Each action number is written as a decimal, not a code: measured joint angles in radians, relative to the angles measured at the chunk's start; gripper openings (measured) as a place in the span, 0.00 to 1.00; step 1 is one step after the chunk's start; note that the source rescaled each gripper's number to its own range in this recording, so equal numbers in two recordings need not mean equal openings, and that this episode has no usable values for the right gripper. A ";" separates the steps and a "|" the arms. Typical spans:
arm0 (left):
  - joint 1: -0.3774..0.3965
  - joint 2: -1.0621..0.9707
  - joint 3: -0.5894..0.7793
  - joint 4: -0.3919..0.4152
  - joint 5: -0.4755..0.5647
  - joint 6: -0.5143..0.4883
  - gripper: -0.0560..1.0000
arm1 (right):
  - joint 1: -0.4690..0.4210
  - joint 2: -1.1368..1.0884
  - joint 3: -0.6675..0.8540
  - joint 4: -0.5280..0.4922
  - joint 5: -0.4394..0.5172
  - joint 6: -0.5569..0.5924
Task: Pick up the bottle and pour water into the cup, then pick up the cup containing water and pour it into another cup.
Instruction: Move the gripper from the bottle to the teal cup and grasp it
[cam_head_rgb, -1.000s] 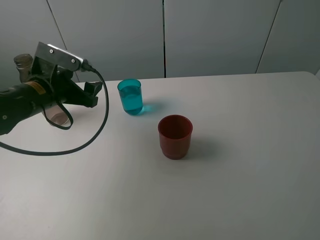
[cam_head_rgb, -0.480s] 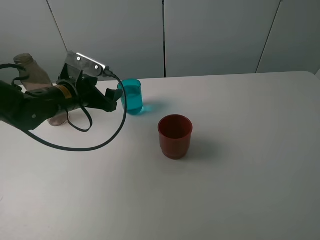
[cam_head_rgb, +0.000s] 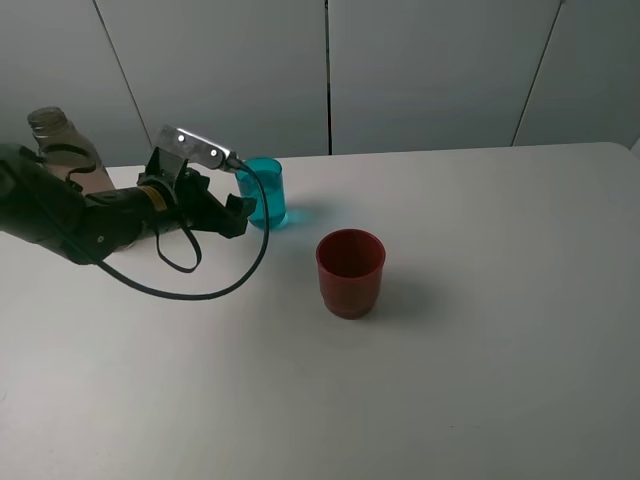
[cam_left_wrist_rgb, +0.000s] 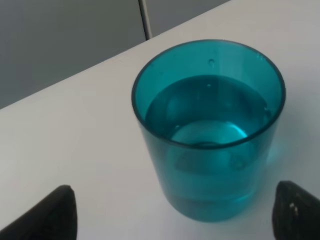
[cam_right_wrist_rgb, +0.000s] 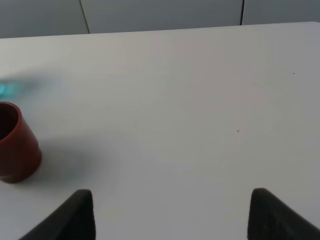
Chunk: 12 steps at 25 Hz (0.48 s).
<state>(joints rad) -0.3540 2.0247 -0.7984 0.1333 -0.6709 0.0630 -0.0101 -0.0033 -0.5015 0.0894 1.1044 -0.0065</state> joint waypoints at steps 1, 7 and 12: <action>0.000 0.010 -0.009 0.005 -0.004 -0.002 0.99 | 0.000 0.000 0.000 0.000 0.000 0.000; 0.000 0.081 -0.029 0.024 -0.102 -0.004 0.99 | 0.000 0.000 0.000 0.000 0.000 0.006; 0.000 0.129 -0.031 0.035 -0.189 -0.008 0.99 | 0.000 0.000 0.000 0.000 0.000 0.006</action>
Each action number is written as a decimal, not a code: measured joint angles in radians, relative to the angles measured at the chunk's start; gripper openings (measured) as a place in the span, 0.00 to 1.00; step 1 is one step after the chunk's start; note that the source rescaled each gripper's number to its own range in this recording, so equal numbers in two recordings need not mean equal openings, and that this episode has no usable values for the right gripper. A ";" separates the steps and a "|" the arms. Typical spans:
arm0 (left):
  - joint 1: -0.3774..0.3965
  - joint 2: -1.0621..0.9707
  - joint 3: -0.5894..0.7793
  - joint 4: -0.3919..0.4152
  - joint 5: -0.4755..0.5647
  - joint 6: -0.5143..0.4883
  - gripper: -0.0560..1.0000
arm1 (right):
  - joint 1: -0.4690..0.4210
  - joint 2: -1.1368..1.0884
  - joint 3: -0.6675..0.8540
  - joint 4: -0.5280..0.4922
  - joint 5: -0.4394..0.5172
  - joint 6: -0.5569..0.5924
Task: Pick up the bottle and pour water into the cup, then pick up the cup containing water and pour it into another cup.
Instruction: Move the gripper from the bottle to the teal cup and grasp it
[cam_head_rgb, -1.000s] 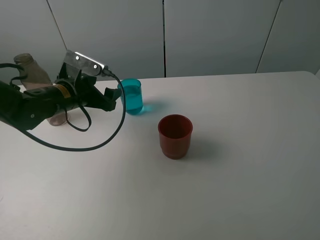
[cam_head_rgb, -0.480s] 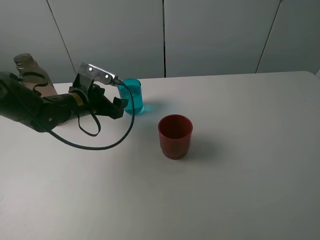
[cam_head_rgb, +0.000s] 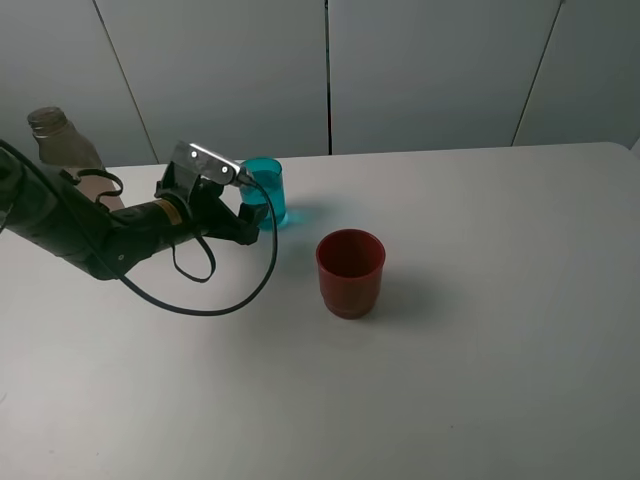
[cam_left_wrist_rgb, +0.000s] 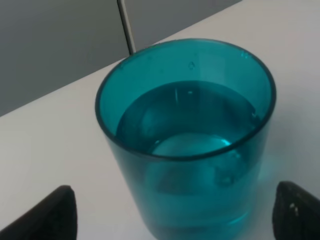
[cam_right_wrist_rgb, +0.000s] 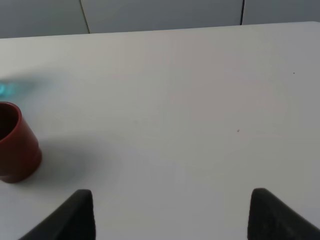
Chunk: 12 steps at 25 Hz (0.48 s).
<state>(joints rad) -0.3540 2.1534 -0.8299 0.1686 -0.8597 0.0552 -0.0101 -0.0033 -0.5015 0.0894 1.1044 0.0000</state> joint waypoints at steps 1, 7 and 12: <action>0.000 0.011 -0.002 0.002 -0.021 0.000 0.99 | 0.000 0.000 0.000 0.000 0.000 0.000; 0.000 0.083 -0.002 0.004 -0.124 -0.006 0.99 | 0.000 0.000 0.000 0.000 0.000 -0.006; 0.000 0.135 -0.017 0.013 -0.179 -0.010 0.99 | 0.000 0.000 0.000 0.000 0.000 -0.006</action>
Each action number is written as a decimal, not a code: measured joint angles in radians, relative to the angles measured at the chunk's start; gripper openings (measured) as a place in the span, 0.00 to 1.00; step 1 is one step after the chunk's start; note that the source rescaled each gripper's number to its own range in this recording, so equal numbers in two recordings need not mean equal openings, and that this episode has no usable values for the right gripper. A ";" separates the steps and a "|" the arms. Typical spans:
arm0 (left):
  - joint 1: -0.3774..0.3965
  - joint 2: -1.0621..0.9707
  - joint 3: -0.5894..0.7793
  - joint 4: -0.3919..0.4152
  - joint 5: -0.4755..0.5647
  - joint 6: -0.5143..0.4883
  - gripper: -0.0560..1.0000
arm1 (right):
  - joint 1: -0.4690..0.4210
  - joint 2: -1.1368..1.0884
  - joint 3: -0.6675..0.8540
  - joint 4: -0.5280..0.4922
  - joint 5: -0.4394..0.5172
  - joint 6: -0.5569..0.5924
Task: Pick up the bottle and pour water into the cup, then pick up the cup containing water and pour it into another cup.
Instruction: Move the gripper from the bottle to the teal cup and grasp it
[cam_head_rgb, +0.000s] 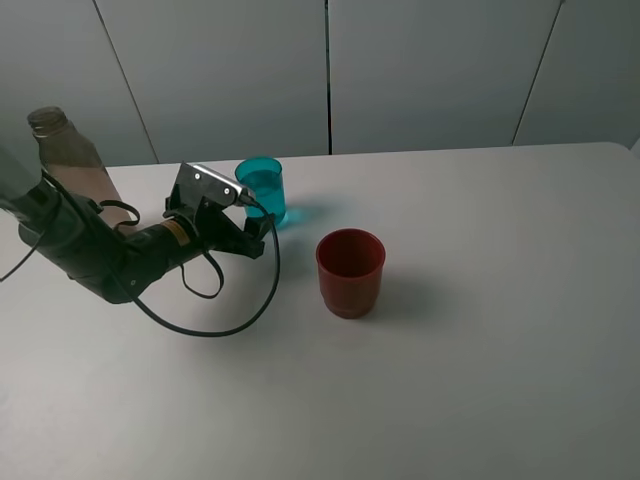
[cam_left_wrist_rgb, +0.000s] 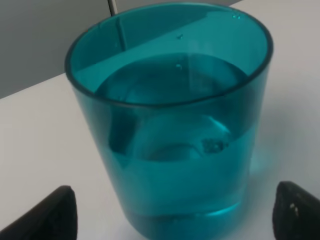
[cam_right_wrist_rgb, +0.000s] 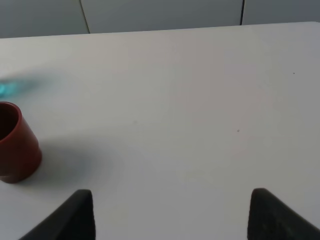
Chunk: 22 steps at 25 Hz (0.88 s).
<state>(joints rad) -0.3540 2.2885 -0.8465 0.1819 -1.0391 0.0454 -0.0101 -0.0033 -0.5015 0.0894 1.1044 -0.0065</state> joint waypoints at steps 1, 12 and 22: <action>0.000 0.011 -0.007 0.004 -0.007 -0.002 0.99 | 0.000 0.000 0.000 0.000 0.000 0.000; 0.000 0.103 -0.091 0.041 -0.087 0.000 0.99 | 0.000 0.000 0.000 0.000 0.000 0.006; -0.002 0.169 -0.144 0.041 -0.147 0.009 0.99 | 0.000 0.000 0.000 0.000 0.000 0.006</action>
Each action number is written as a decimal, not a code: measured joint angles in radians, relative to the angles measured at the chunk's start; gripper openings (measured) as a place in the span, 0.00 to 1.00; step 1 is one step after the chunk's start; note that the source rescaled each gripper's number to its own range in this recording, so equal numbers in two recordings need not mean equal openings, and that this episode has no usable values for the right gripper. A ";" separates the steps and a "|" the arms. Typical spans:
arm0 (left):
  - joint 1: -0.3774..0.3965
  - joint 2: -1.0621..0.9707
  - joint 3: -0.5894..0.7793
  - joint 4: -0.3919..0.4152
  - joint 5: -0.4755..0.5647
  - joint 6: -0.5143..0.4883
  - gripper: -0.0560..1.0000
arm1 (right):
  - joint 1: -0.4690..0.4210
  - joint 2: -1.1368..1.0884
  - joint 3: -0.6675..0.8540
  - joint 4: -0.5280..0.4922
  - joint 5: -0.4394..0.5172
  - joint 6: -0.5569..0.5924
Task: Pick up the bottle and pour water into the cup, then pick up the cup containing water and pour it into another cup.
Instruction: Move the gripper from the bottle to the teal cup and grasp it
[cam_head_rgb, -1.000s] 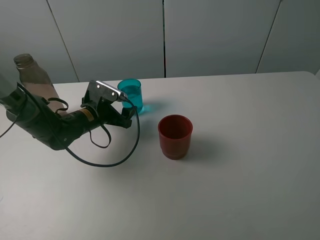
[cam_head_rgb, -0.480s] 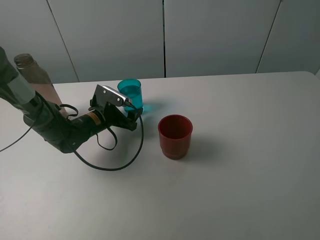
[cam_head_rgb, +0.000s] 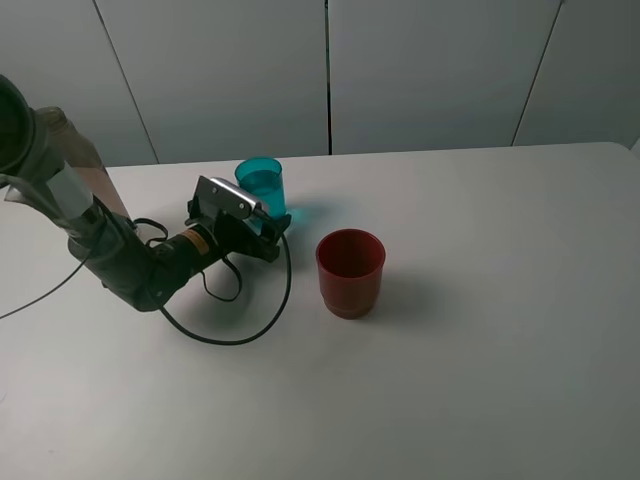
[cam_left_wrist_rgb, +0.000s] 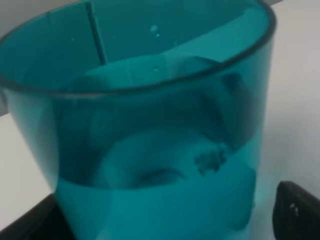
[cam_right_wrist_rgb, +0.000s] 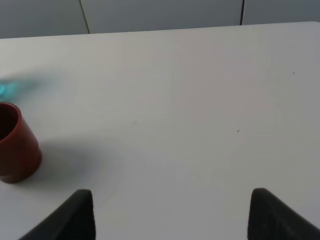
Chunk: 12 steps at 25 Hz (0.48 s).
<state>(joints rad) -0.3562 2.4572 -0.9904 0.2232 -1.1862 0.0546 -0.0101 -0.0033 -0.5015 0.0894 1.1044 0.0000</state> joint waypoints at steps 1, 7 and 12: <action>0.000 0.000 -0.007 0.000 -0.002 0.000 0.99 | 0.000 0.000 0.000 0.000 0.000 0.000; 0.000 0.000 -0.057 0.004 -0.006 0.014 0.99 | 0.000 0.000 0.000 0.000 0.000 -0.006; 0.000 0.020 -0.108 0.013 0.008 0.016 0.99 | 0.000 0.000 0.000 0.000 0.000 -0.006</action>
<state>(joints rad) -0.3562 2.4773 -1.0982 0.2359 -1.1778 0.0709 -0.0101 -0.0033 -0.5015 0.0894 1.1044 -0.0065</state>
